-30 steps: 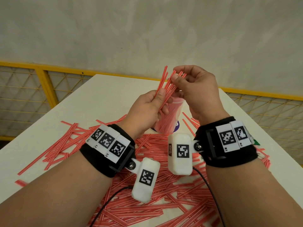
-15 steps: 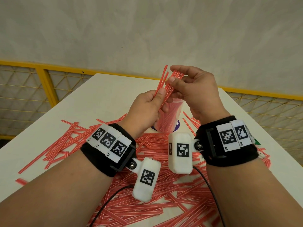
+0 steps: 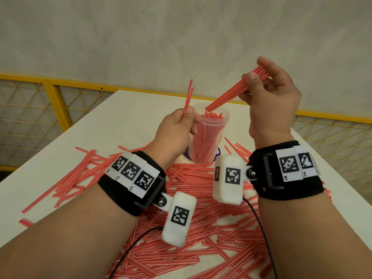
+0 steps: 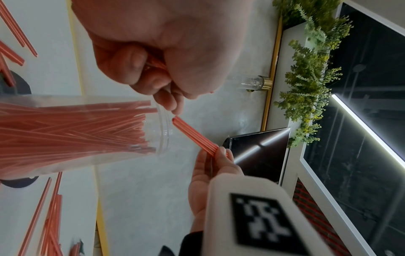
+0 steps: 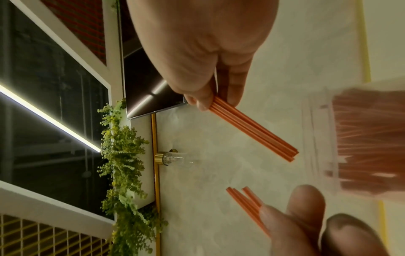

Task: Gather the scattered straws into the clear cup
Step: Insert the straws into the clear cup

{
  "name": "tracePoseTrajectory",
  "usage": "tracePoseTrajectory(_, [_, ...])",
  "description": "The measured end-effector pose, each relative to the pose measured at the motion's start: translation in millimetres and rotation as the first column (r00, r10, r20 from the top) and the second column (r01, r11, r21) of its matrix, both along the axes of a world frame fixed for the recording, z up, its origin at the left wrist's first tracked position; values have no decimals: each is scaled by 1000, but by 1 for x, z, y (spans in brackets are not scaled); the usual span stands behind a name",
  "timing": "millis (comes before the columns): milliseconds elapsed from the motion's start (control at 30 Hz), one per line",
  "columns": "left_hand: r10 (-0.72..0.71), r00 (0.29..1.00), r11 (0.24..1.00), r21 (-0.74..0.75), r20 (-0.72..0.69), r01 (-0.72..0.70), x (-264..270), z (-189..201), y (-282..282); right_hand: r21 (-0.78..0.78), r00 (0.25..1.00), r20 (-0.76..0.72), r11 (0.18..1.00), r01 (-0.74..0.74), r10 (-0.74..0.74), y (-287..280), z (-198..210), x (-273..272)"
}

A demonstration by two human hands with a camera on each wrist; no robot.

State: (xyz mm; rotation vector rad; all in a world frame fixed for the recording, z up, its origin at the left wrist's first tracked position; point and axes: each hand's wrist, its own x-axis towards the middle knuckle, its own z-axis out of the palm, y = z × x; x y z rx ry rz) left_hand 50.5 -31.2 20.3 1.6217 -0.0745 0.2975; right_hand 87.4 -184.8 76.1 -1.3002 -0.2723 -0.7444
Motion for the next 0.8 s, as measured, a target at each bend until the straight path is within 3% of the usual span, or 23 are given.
tracePoseTrajectory(167, [-11,1000,1000,22,-14,12,1,-1,0,-280,991,38,951,131,-125,1,-8,10])
tracePoseTrajectory(367, [-21,1000,1000,10,-18,21,1,-1,0,-647,985,-111,762,27,-129,8,-20,14])
tracePoseTrajectory(533, [-44,998,999,-19,-37,43,2,0,1,-597,987,-78,800,65,-139,11,-11,7])
tracePoseTrajectory(800, [-157,985,987,-20,-75,156,-3,4,-1,-575,987,-145,805,-146,76,19,-4,-9])
